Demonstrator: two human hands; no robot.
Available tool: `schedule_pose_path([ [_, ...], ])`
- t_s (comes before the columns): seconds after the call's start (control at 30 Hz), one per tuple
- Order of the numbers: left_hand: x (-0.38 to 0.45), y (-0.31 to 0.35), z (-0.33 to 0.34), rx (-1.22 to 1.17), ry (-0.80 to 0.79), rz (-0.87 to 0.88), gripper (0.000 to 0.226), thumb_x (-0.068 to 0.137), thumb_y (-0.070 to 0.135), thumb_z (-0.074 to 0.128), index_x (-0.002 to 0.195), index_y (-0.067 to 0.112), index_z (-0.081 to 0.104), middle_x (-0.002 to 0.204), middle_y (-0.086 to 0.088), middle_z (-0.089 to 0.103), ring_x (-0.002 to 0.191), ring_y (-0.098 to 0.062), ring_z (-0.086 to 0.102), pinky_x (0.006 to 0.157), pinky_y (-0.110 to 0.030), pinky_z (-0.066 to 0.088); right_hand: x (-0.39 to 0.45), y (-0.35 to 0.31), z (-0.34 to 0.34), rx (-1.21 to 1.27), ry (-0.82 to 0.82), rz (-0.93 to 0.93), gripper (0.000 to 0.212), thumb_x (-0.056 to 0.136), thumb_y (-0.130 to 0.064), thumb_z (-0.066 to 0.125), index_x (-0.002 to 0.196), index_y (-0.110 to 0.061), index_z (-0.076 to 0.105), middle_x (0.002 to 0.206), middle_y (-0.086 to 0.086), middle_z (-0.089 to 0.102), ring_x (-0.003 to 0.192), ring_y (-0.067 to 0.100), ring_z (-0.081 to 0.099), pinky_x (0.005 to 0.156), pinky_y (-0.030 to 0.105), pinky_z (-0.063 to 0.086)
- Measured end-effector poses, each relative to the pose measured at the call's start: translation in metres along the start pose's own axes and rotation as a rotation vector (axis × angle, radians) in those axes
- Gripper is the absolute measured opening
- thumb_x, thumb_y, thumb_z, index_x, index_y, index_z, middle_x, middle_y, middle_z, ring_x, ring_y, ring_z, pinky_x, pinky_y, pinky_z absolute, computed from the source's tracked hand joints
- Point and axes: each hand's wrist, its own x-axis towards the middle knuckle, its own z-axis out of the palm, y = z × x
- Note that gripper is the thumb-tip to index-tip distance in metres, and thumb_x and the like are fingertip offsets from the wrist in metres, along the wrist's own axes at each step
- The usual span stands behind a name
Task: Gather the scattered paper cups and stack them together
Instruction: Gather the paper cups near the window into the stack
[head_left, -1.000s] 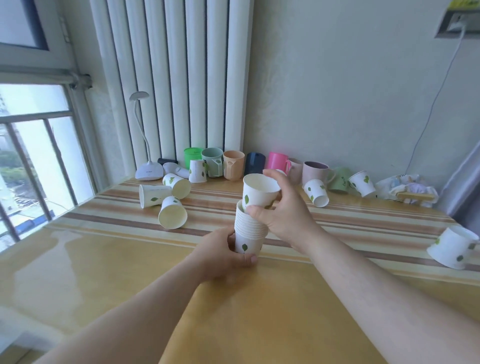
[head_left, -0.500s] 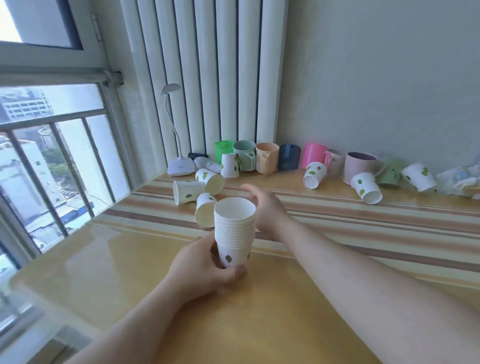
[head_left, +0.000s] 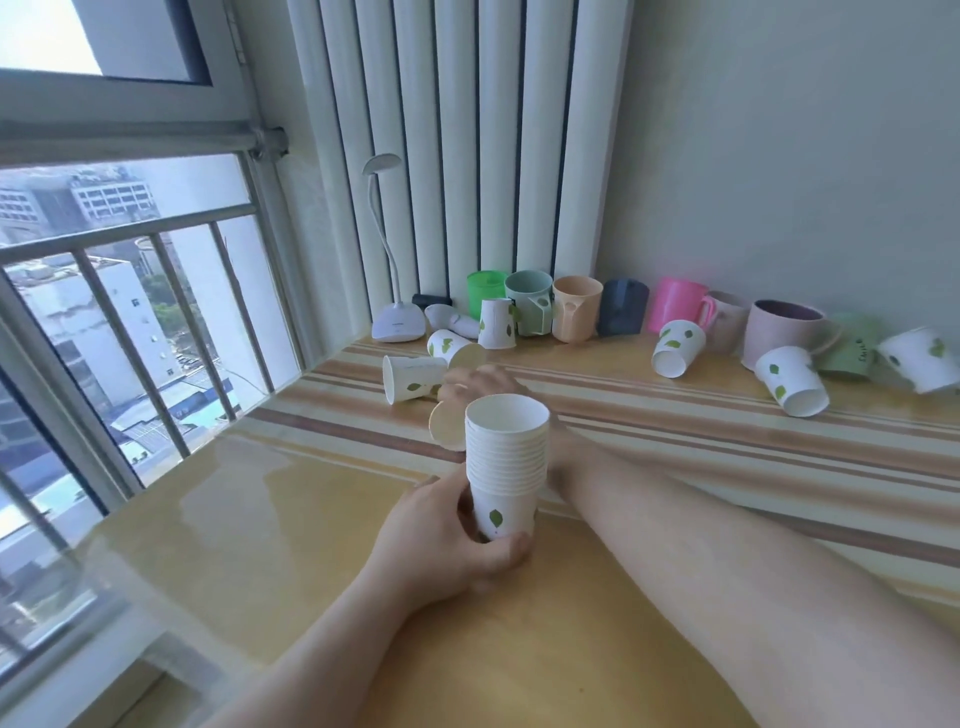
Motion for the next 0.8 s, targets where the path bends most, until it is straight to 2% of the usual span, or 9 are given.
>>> schedule_pose_path([
  [0.03, -0.001, 0.001, -0.001, -0.006, 0.002, -0.002, 0.045, 0.069, 0.062, 0.081, 0.098, 0.032, 0.064, 0.090, 0.014, 0.075, 0.090, -0.003, 0.067, 0.082, -0.033, 0.058, 0.000, -0.004, 0.000, 0.134, -0.013, 0.044, 0.003, 0.097, -0.017, 0.062, 0.095, -0.019, 0.061, 0.093, -0.006, 0.057, 0.086, 0.012, 0.058, 0.076, 0.016, 0.053],
  [0.1, -0.001, 0.000, -0.001, -0.028, 0.028, -0.007, 0.041, 0.070, 0.058, 0.081, 0.098, 0.033, 0.064, 0.088, 0.014, 0.076, 0.085, -0.003, 0.070, 0.079, -0.034, 0.060, 0.013, 0.010, -0.003, 0.211, 0.060, 0.061, 0.054, 0.075, -0.039, 0.073, 0.127, -0.026, 0.064, 0.113, -0.006, 0.068, 0.105, 0.021, 0.064, 0.092, 0.036, 0.055],
  [0.17, -0.002, -0.001, -0.001, -0.031, 0.081, -0.012, 0.037, 0.072, 0.053, 0.080, 0.100, 0.035, 0.063, 0.086, 0.014, 0.074, 0.082, -0.004, 0.069, 0.078, -0.036, 0.061, 0.004, 0.009, -0.015, 0.454, 0.168, 0.099, 0.066, 0.071, -0.036, 0.085, 0.132, -0.028, 0.061, 0.122, -0.002, 0.072, 0.106, 0.022, 0.068, 0.089, 0.041, 0.058],
  [0.3, -0.004, -0.001, -0.002, -0.033, 0.134, -0.029, 0.037, 0.073, 0.054, 0.077, 0.101, 0.036, 0.060, 0.088, 0.017, 0.072, 0.085, -0.004, 0.068, 0.079, -0.036, 0.060, -0.004, 0.006, -0.046, 0.864, 0.278, 0.098, 0.053, 0.086, -0.031, 0.087, 0.132, -0.025, 0.062, 0.125, 0.007, 0.074, 0.106, 0.030, 0.074, 0.101, 0.060, 0.060],
  [0.4, -0.005, 0.001, -0.002, -0.023, 0.137, -0.036, 0.038, 0.073, 0.057, 0.076, 0.099, 0.035, 0.059, 0.089, 0.016, 0.071, 0.087, -0.005, 0.067, 0.079, -0.038, 0.060, -0.015, -0.026, -0.066, 1.039, 0.293, 0.020, 0.032, 0.094, -0.032, 0.080, 0.121, -0.029, 0.065, 0.127, 0.006, 0.072, 0.112, 0.031, 0.073, 0.096, 0.051, 0.062],
  [0.43, -0.005, 0.002, -0.002, -0.021, 0.138, -0.036, 0.039, 0.073, 0.058, 0.076, 0.098, 0.034, 0.059, 0.088, 0.016, 0.071, 0.086, -0.005, 0.067, 0.079, -0.038, 0.060, -0.019, -0.034, -0.067, 1.007, 0.278, -0.019, 0.034, 0.093, -0.033, 0.081, 0.122, -0.028, 0.065, 0.128, 0.008, 0.071, 0.112, 0.032, 0.073, 0.094, 0.050, 0.063],
  [0.57, -0.006, 0.002, -0.003, -0.024, 0.142, -0.038, 0.039, 0.073, 0.059, 0.076, 0.098, 0.033, 0.060, 0.088, 0.016, 0.071, 0.086, -0.005, 0.067, 0.078, -0.038, 0.060, -0.040, -0.052, -0.058, 0.551, 0.175, -0.189, 0.083, 0.062, -0.043, 0.091, 0.138, -0.031, 0.059, 0.134, 0.007, 0.068, 0.119, 0.028, 0.071, 0.096, 0.047, 0.063],
  [0.67, -0.005, 0.000, -0.003, -0.056, 0.155, -0.050, 0.041, 0.072, 0.059, 0.078, 0.098, 0.033, 0.060, 0.087, 0.014, 0.071, 0.085, -0.007, 0.068, 0.078, -0.038, 0.060, -0.047, -0.051, -0.049, 0.193, 0.135, -0.256, 0.085, 0.065, -0.045, 0.091, 0.141, -0.039, 0.056, 0.130, -0.007, 0.067, 0.118, 0.016, 0.067, 0.099, 0.037, 0.059],
  [0.8, -0.003, -0.004, -0.004, -0.133, 0.209, -0.103, 0.039, 0.075, 0.053, 0.082, 0.100, 0.031, 0.062, 0.087, 0.013, 0.072, 0.087, -0.008, 0.067, 0.077, -0.035, 0.058, -0.043, -0.045, -0.043, 0.107, 0.083, -0.228, 0.090, 0.067, -0.059, 0.091, 0.147, -0.035, 0.055, 0.134, -0.011, 0.064, 0.115, 0.006, 0.063, 0.096, 0.031, 0.055],
])
